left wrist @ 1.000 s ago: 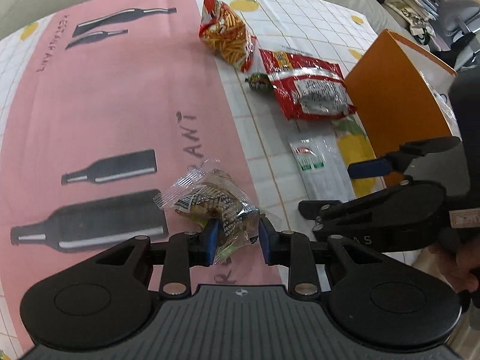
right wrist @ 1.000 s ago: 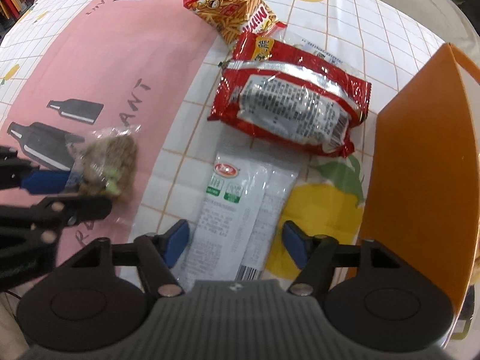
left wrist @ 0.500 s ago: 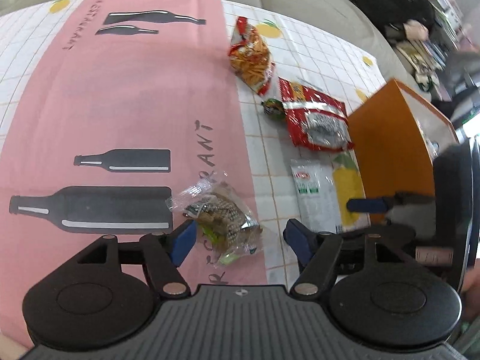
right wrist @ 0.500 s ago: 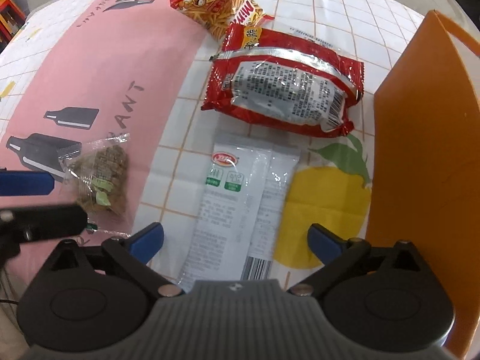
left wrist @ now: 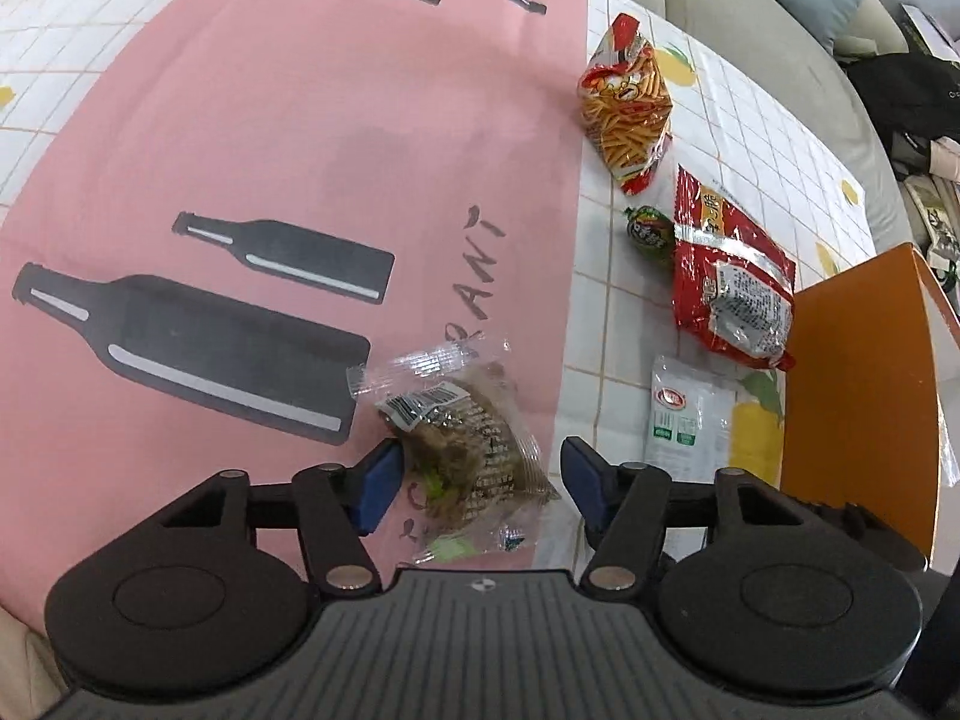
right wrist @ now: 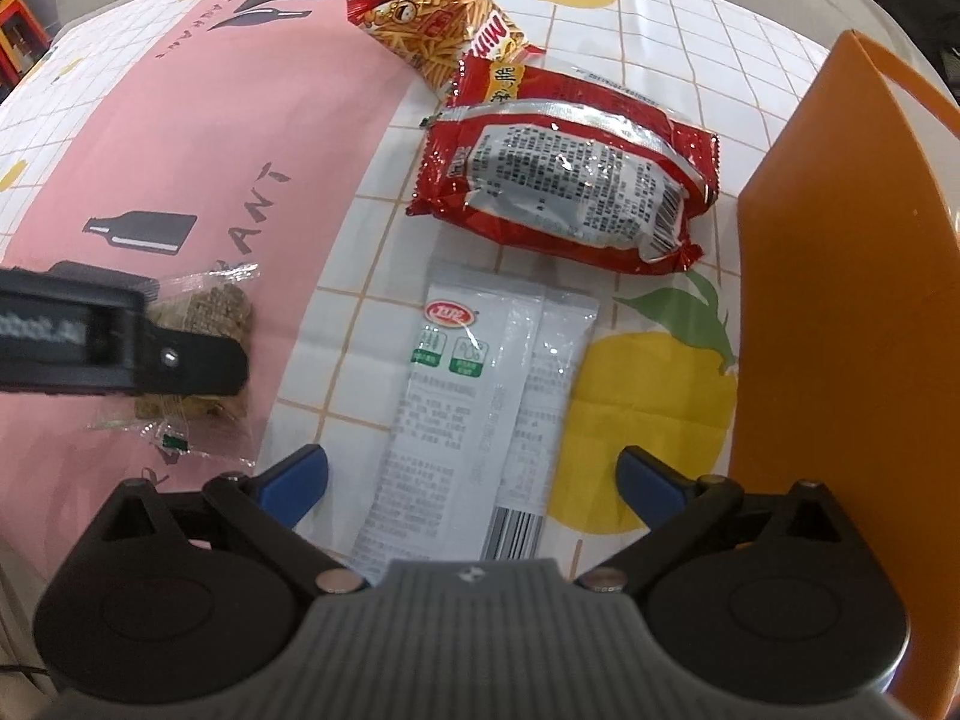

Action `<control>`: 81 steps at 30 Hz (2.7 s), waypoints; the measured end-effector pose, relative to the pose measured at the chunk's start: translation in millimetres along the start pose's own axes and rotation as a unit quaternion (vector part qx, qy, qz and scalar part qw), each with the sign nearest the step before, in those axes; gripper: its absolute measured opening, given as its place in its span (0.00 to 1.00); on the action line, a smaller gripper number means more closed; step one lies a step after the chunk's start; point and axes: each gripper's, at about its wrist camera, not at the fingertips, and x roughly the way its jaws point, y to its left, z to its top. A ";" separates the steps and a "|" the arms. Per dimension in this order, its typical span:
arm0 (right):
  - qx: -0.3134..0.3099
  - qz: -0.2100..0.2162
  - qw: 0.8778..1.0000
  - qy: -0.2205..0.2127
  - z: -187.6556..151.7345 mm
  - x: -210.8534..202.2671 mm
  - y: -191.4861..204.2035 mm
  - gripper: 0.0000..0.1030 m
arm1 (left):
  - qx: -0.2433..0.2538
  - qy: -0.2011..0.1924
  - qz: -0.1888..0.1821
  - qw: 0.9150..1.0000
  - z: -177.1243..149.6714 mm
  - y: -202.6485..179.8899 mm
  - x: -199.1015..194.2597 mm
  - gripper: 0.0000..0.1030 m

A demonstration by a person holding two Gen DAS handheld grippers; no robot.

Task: Organize snacks
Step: 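Lift the brown-snack packet with the left gripper while the right grasps the white strip packets, then carry the brown-snack packet and white strip packets over the orange box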

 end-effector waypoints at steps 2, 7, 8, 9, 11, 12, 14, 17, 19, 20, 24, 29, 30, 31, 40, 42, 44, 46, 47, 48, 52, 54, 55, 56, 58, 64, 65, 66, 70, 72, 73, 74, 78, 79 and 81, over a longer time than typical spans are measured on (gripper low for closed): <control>0.005 -0.002 1.000 -0.005 -1.8 -0.2 0.4 0.97 | 0.004 -0.004 0.004 1.000 -0.5 -1.5 0.3 0.64; 0.009 -0.009 0.999 -0.030 -7.9 -7.2 1.1 0.79 | 0.023 -0.009 0.006 1.000 -2.0 -1.8 -0.5 0.47; 0.009 -0.009 0.999 -0.034 -8.3 -9.4 1.5 0.74 | 0.024 -0.010 0.007 1.000 -2.2 -1.6 -0.7 0.45; 0.008 -0.010 0.999 -0.038 -7.9 -11.0 1.6 0.66 | 0.027 -0.010 0.008 1.000 -2.1 -2.1 -0.3 0.44; 0.009 -0.011 0.999 -0.041 -7.0 -13.0 2.2 0.56 | 0.035 -0.011 0.009 0.999 -3.1 -3.1 -1.0 0.42; 0.010 -0.011 0.999 -0.043 -6.5 -13.7 2.2 0.52 | 0.039 -0.011 0.009 0.999 -3.4 -4.0 -1.0 0.42; 0.015 -0.009 0.999 -0.044 -5.5 -13.9 1.3 0.50 | 0.044 -0.011 0.010 0.999 -3.9 -5.2 -1.9 0.40; 0.024 -0.003 0.999 -0.045 -4.4 -15.6 -0.2 0.48 | 0.044 -0.009 0.006 0.999 -5.5 -5.5 -4.0 0.38; 0.030 0.004 0.998 -0.050 -4.9 -19.6 -1.0 0.48 | 0.044 -0.010 0.003 0.999 -8.1 -5.7 -7.1 0.37; 0.028 0.004 0.998 -0.053 -5.4 -22.7 -0.5 0.48 | 0.044 -0.011 0.001 0.999 -9.4 -5.6 -9.1 0.37; 0.025 0.011 0.997 -0.072 -6.9 -38.2 -0.1 0.48 | 0.049 -0.017 -0.004 0.999 -12.9 -6.9 -19.3 0.36; 0.026 0.026 0.995 -0.097 -7.6 -65.5 -2.0 0.48 | 0.056 -0.034 -0.013 0.998 -15.1 -9.0 -40.1 0.36; 0.026 0.030 0.994 -0.102 -8.0 -71.6 -3.3 0.47 | 0.057 -0.038 -0.014 0.998 -15.7 -10.0 -45.3 0.36; 0.025 0.034 0.993 -0.107 -7.9 -77.8 -4.2 0.48 | 0.058 -0.042 -0.017 0.997 -16.3 -11.2 -50.7 0.36; 0.033 0.059 0.986 -0.151 -4.5 -136.3 -26.1 0.47 | 0.085 -0.083 -0.050 0.992 -21.4 -38.9 -95.8 0.35; 0.034 0.060 0.985 -0.159 -4.3 -149.2 -35.0 0.47 | 0.097 -0.090 -0.060 0.989 -23.3 -51.0 -104.8 0.35; 0.039 0.061 0.983 -0.167 -5.1 -162.2 -46.2 0.47 | 0.109 -0.096 -0.071 0.987 -25.0 -64.2 -110.8 0.35; 0.044 0.060 0.982 -0.172 -6.5 -172.9 -58.0 0.47 | 0.124 -0.100 -0.080 0.984 -25.8 -76.9 -115.3 0.35; 0.047 0.058 0.982 -0.173 -7.3 -177.7 -64.2 0.47 | 0.132 -0.101 -0.084 0.982 -26.9 -83.4 -117.1 0.35; 0.050 0.056 0.982 -0.175 -8.4 -182.0 -70.4 0.47 | 0.142 -0.103 -0.088 0.980 -27.6 -92.2 -119.3 0.35; 0.065 0.039 0.981 -0.178 -11.8 -196.4 -102.0 0.47 | 0.175 -0.103 -0.108 0.973 -29.1 -122.6 -121.5 0.35; 0.076 0.033 0.981 -0.176 -13.2 -202.9 -120.2 0.47 | 0.192 -0.101 -0.119 0.969 -30.1 -139.8 -121.1 0.35; 0.080 0.031 0.981 -0.175 -14.0 -205.6 -129.0 0.47 | 0.200 -0.098 -0.126 0.967 -29.7 -149.2 -119.9 0.35; 0.083 0.026 0.981 -0.174 -14.9 -208.2 -138.2 0.47 | 0.206 -0.096 -0.131 0.965 -29.7 -156.6 -118.9 0.35; 0.083 0.012 0.982 -0.171 -15.1 -210.9 -152.6 0.47 | 0.222 -0.089 -0.140 0.961 -28.7 -174.9 -114.2 0.35; 0.080 -0.020 0.985 -0.151 -14.1 -206.5 -198.7 0.47 | 0.264 -0.058 -0.166 0.948 -27.6 -226.5 -93.7 0.35; 0.079 -0.023 0.986 -0.146 -14.3 -203.7 -206.6 0.47 | 0.272 -0.053 -0.167 0.946 -27.5 -234.1 -90.4 0.35; 0.077 -0.027 0.987 -0.141 -14.0 -200.6 -212.9 0.47 | 0.281 -0.047 -0.167 0.944 -27.3 -241.3 -85.0 0.35; 0.068 -0.051 0.989 -0.117 -12.8 -183.7 -237.1 0.47 | 0.296 -0.011 -0.172 0.939 -26.3 -264.2 -57.8 0.35; 0.068 -0.057 0.990 -0.105 -12.0 -172.6 -247.1 0.47 | 0.300 0.006 -0.171 0.939 -26.8 -271.0 -44.3 0.35; 0.067 -0.060 0.991 -0.100 -12.4 -168.3 -250.9 0.47 | 0.300 0.017 -0.168 0.939 -26.9 -274.9 -35.2 0.35; 0.065 -0.064 0.991 -0.093 -13.3 -163.6 -254.5 0.47 | 0.299 0.026 -0.167 0.939 -26.7 -277.1 -27.2 0.35; 0.049 -0.082 0.993 -0.072 -14.6 -142.4 -264.5 0.47 | 0.301 0.049 -0.153 0.940 -28.0 -282.4 -1.2 0.35; 0.046 -0.084 0.993 -0.069 -14.6 -136.9 -266.9 0.47 | 0.304 0.050 -0.149 0.940 -28.5 -284.2 3.1 0.35; 0.040 -0.086 0.994 -0.060 -13.6 -126.7 -270.6 0.47 | 0.305 0.058 -0.146 0.939 -28.7 -287.6 11.7 0.35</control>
